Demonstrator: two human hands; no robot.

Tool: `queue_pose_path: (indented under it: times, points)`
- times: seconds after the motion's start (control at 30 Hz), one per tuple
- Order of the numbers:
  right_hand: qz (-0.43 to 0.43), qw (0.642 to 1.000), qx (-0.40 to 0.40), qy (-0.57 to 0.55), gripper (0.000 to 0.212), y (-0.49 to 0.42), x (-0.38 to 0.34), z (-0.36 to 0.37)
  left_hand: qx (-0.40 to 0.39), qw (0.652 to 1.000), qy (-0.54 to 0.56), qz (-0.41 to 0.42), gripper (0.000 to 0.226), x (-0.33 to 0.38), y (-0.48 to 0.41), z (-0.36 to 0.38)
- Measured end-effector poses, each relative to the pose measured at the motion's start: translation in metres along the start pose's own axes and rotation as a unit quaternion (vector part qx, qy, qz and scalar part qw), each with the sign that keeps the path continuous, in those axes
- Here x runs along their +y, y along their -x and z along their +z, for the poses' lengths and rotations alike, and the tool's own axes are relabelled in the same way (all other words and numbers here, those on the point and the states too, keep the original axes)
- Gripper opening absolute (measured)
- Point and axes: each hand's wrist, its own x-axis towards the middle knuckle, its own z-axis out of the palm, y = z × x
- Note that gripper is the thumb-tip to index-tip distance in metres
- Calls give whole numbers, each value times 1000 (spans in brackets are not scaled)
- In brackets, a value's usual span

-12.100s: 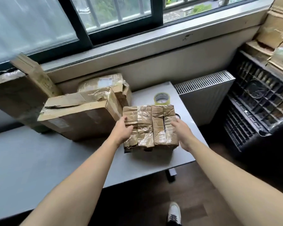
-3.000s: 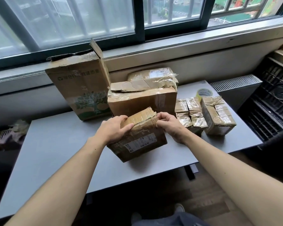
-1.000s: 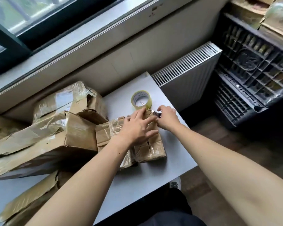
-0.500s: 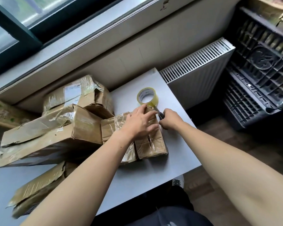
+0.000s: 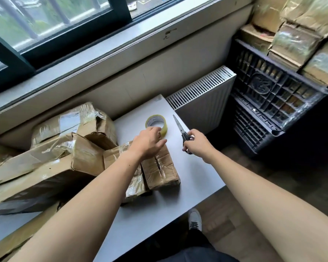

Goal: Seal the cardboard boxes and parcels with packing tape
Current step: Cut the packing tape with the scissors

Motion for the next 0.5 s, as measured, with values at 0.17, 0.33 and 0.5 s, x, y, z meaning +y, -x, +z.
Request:
queue_pose_path:
  times: [0.17, 0.33, 0.5]
  points:
    - [-8, 999, 28, -37, 23, -6, 1, 13, -29, 999, -27, -18, 51, 7, -30, -6]
    - [-13, 998, 49, -33, 21, -18, 7, 18, -118, 984, -111, -80, 68, 19, -72, -5]
    - [-4, 998, 58, -36, 22, -26, 15, 14, -178, 965, -169, -96, 58, 35, -90, 8]
